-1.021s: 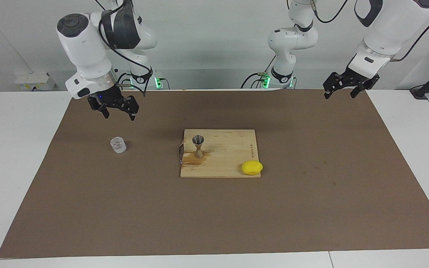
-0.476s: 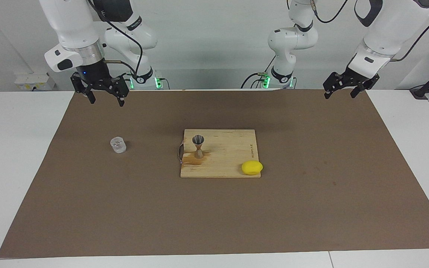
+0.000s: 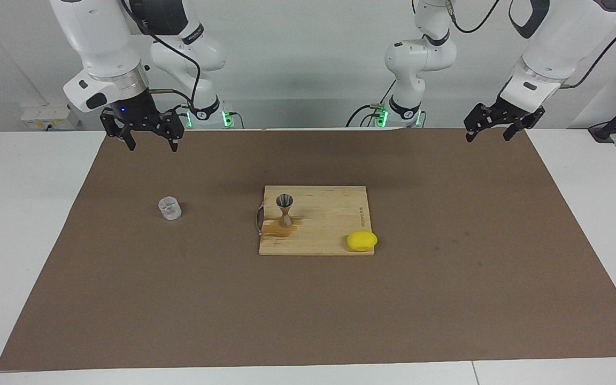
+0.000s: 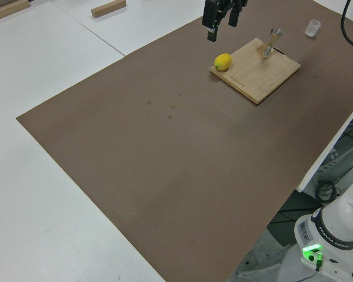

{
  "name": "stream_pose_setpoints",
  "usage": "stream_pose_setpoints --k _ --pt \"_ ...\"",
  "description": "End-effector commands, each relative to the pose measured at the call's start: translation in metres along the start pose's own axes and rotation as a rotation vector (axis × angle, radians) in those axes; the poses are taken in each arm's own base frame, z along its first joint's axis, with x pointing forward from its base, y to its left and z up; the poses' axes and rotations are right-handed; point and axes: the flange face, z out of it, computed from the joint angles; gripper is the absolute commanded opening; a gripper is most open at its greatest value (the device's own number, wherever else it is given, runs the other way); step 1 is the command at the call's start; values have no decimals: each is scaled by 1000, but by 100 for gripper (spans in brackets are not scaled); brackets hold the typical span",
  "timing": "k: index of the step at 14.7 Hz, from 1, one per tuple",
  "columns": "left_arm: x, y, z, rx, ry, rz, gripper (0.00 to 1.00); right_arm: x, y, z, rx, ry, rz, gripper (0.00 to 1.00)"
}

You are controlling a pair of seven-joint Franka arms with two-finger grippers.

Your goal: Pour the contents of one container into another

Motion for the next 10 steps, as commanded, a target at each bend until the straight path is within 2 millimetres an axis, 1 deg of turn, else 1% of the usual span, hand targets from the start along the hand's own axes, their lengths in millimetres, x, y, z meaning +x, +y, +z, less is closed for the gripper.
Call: stream_pose_setpoints --k 1,10 --pt "-10 -2 -1 21 6 -2 100 -2 4 0 -1 -15 -18 100" --pt "-10 -2 -1 21 6 -2 100 -3 1 6 14 4 52 100"
